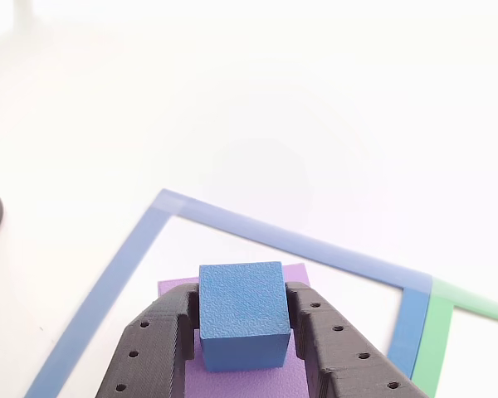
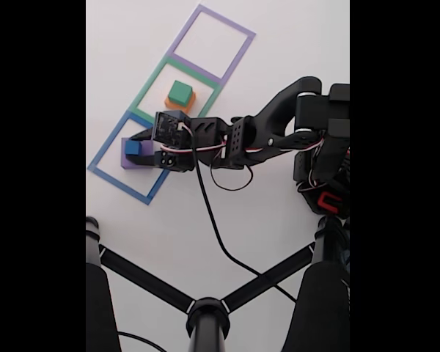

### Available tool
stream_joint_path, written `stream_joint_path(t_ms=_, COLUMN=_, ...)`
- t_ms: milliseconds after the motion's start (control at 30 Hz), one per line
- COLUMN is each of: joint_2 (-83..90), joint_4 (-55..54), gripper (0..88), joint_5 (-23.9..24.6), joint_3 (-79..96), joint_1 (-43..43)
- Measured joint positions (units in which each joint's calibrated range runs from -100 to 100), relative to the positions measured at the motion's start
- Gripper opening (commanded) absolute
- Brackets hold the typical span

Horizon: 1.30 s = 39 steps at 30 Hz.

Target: Tower of hanoi

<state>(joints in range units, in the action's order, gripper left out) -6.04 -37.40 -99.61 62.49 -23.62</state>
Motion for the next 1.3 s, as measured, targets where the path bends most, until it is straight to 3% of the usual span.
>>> stream_joint_path(t_ms=167, joint_2=-0.7, joint_4=-0.6, gripper=6.4, joint_5=0.0, joint_3=0.0, joint_1=0.0)
stream_joint_path(t_ms=400, joint_2=-1.9, joint_4=-1.4, gripper=23.7, joint_5=0.0, joint_3=-0.1, joint_1=0.0)
stream_joint_path(t_ms=833, joint_2=1.4, joint_4=1.3, gripper=25.3, joint_5=-0.4, joint_3=-0.1, joint_1=0.9)
stream_joint_path(t_ms=1067, joint_2=16.8, joint_4=21.2, gripper=18.1, joint_5=-0.4, joint_3=-4.5, joint_1=1.5)
stream_joint_path(t_ms=1300, joint_2=34.2, joint_4=59.7, gripper=4.6, joint_5=-0.4, joint_3=-20.3, joint_1=3.6)
